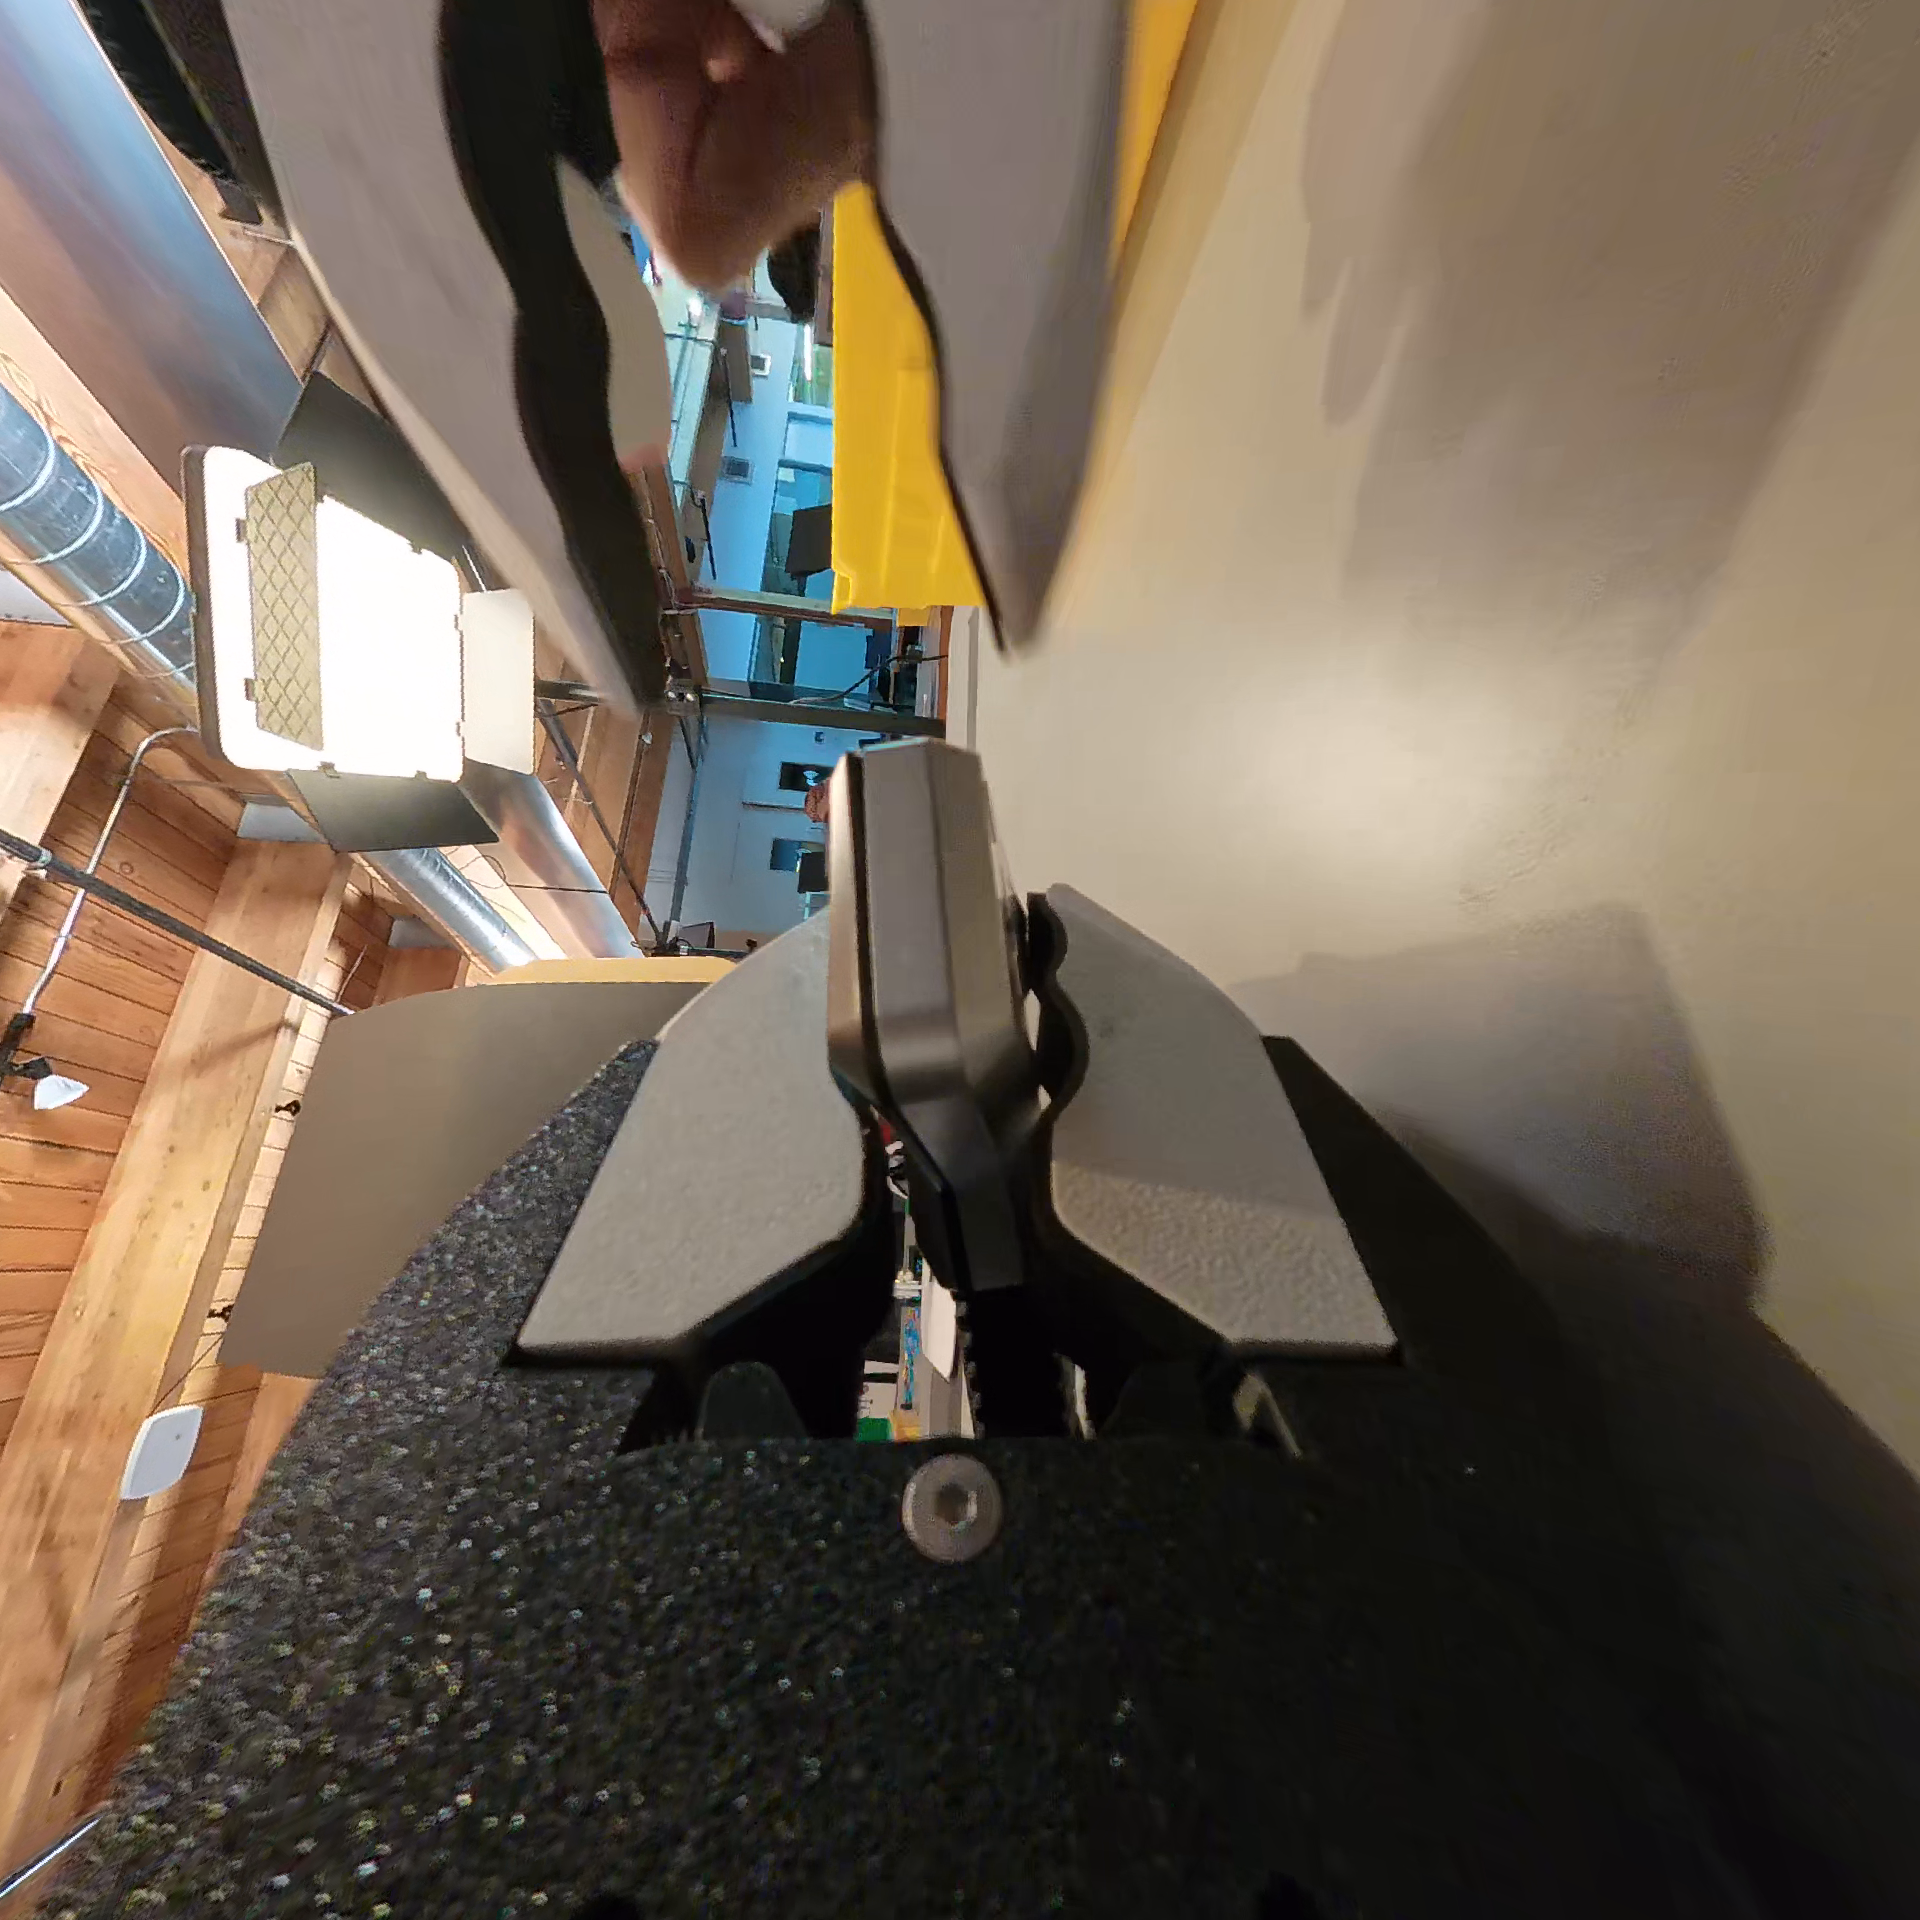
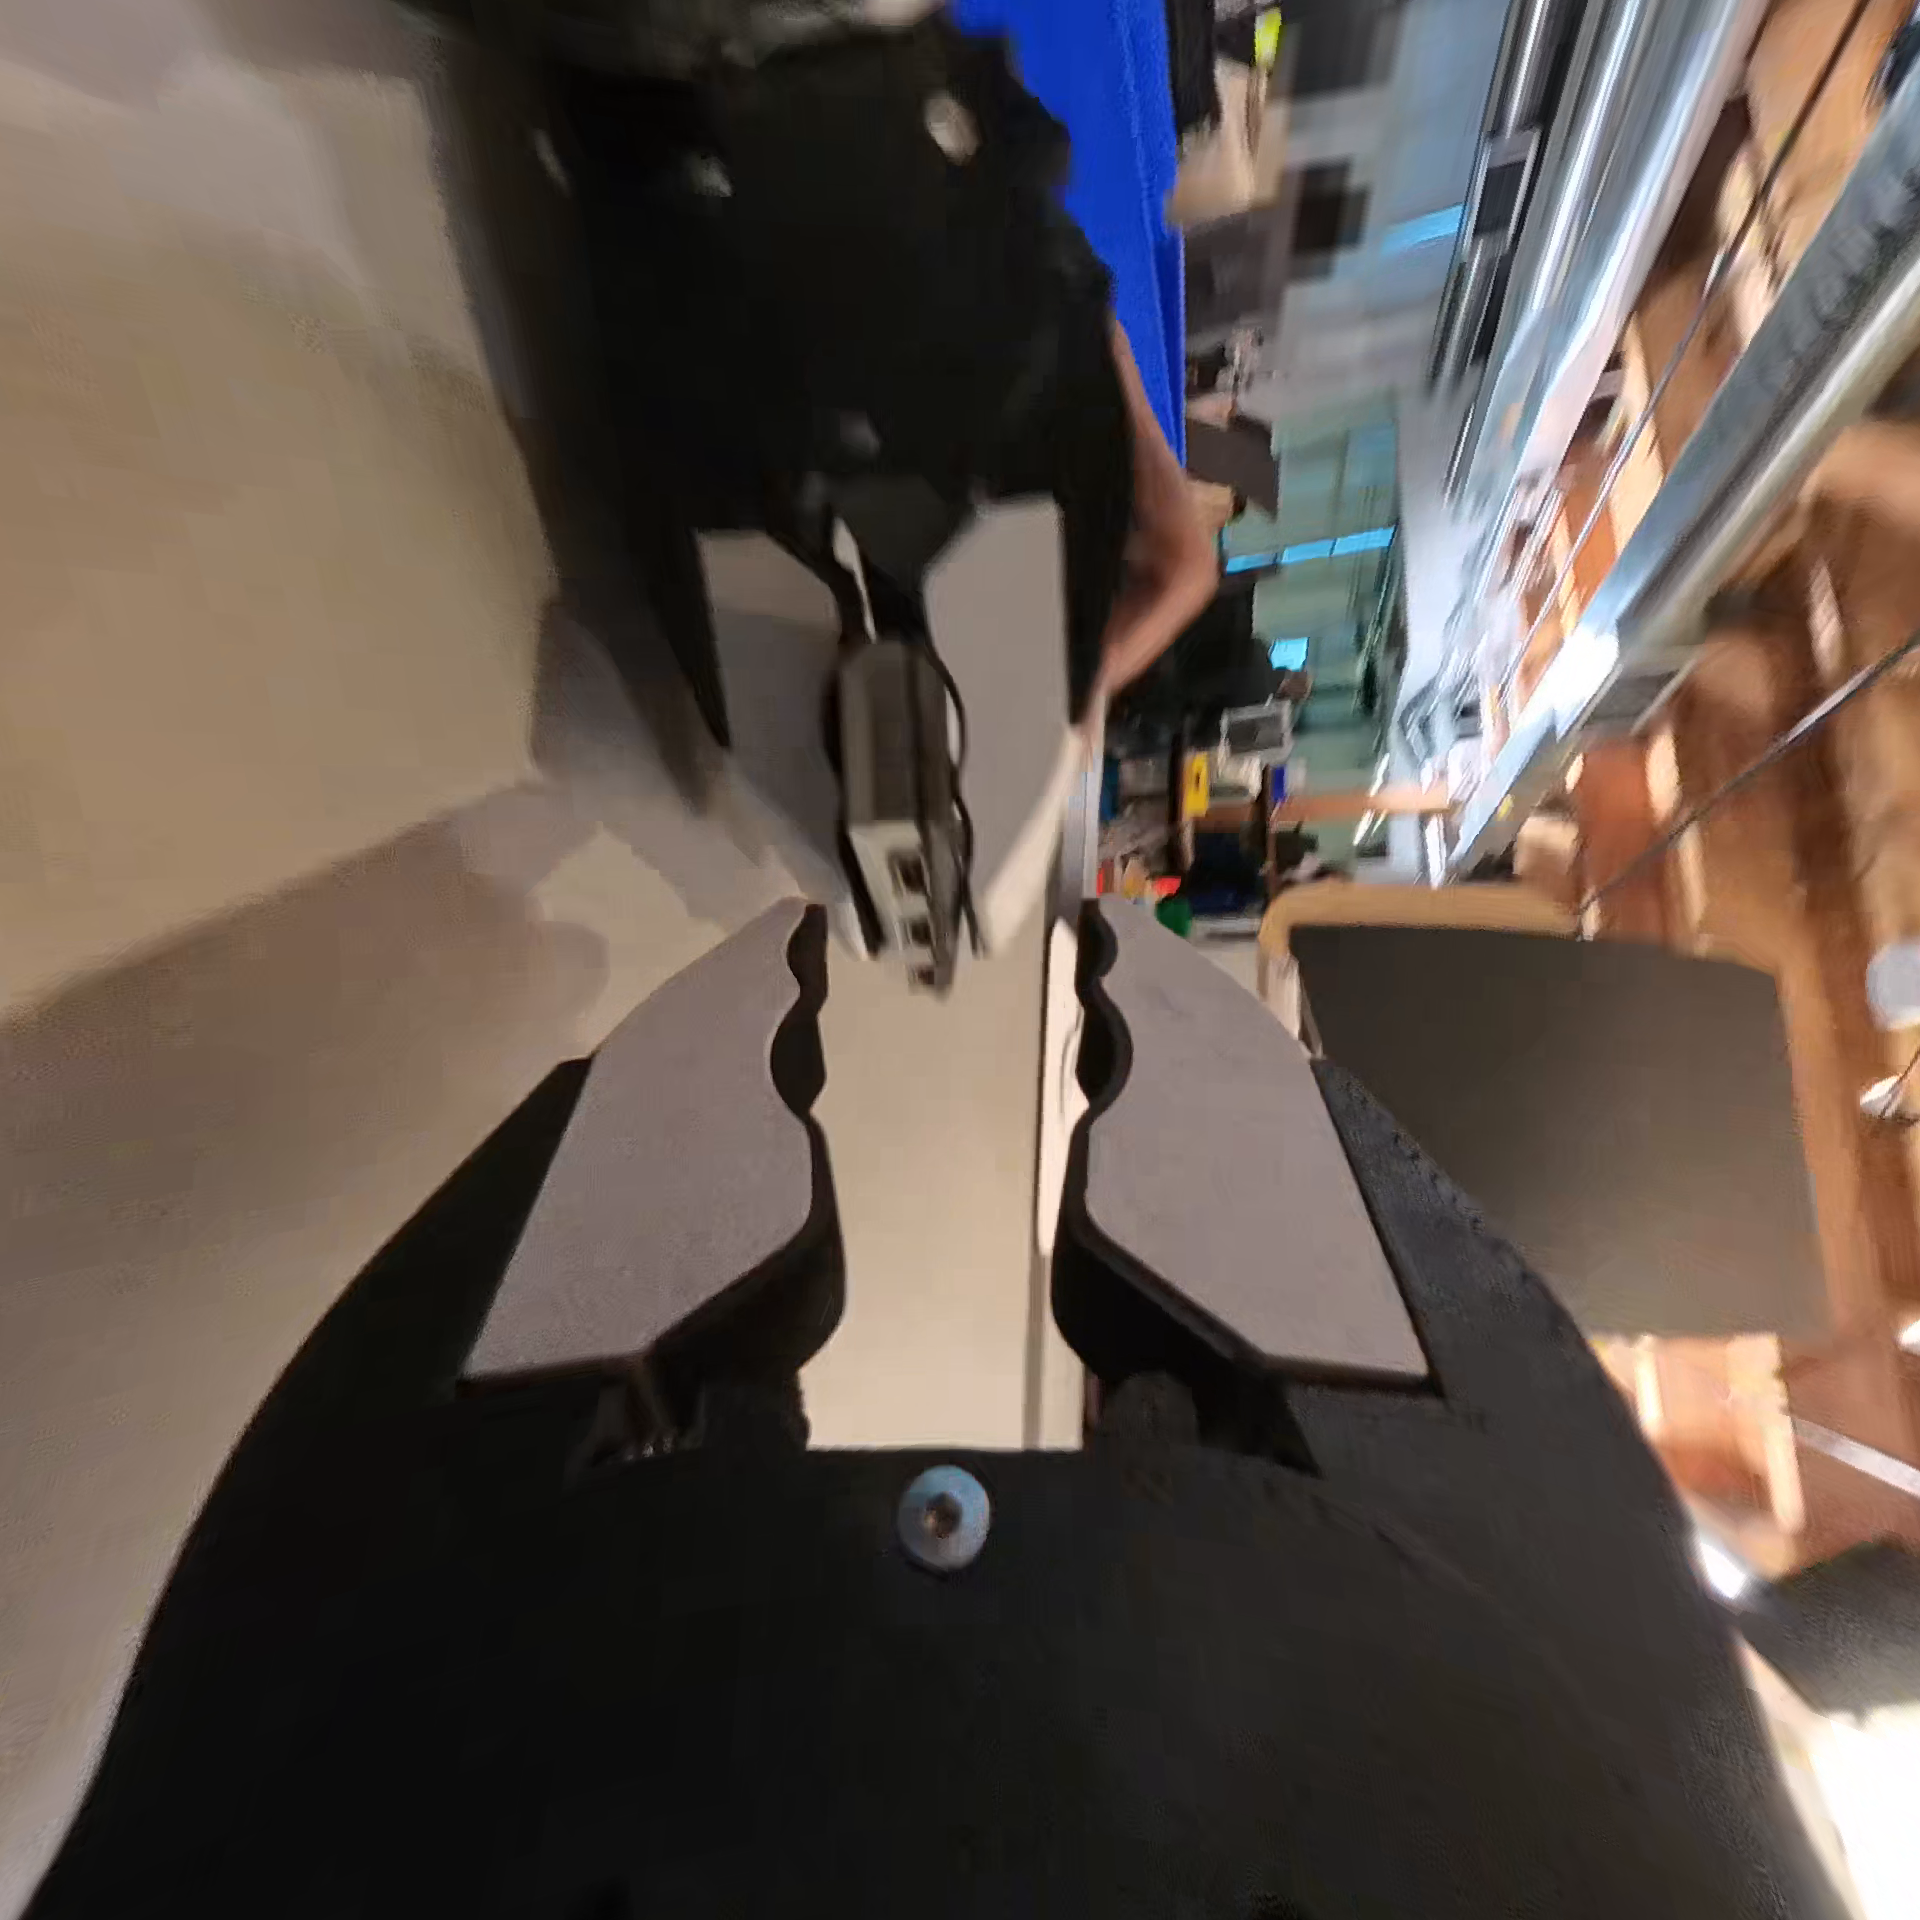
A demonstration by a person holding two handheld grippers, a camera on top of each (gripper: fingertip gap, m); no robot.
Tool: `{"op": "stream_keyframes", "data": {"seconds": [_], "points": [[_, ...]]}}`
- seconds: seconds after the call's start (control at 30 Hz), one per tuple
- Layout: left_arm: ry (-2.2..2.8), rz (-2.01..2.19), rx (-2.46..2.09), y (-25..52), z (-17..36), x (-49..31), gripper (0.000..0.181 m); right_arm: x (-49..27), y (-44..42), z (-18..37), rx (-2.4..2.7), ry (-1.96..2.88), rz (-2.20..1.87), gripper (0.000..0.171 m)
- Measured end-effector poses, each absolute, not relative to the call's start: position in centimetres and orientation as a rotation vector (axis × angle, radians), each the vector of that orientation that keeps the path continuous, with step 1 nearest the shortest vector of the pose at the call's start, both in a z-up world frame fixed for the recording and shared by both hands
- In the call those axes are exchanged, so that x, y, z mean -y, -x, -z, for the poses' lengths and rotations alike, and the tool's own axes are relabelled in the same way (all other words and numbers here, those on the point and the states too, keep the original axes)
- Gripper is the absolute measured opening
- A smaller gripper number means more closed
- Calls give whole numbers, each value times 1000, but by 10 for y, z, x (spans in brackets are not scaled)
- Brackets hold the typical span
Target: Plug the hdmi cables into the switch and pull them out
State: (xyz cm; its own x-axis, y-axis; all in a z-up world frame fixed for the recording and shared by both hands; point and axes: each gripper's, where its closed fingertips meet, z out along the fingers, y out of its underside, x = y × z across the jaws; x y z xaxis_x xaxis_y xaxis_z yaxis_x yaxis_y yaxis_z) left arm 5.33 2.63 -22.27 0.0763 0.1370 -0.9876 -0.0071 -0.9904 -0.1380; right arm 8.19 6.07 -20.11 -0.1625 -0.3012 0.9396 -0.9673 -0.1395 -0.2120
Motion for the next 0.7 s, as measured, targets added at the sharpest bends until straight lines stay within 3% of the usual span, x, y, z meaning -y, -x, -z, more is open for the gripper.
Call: {"op": "stream_keyframes", "data": {"seconds": [0.13,0.3,0.5,0.7], "points": [[2221,-2030,144,-54,223,-28,25,-43,-110,214,1316,-1559,-1348,44],[2228,-2016,169,-53,224,-20,25,-27,-111,215,1232,-1495,-1337,21],[2115,-2109,206,-55,193,-15,59,-28,-102,203,1231,-1425,-1325,20],[2190,-2096,126,-67,189,-16,66,-24,-83,207,1285,-1392,-1235,20]]}}
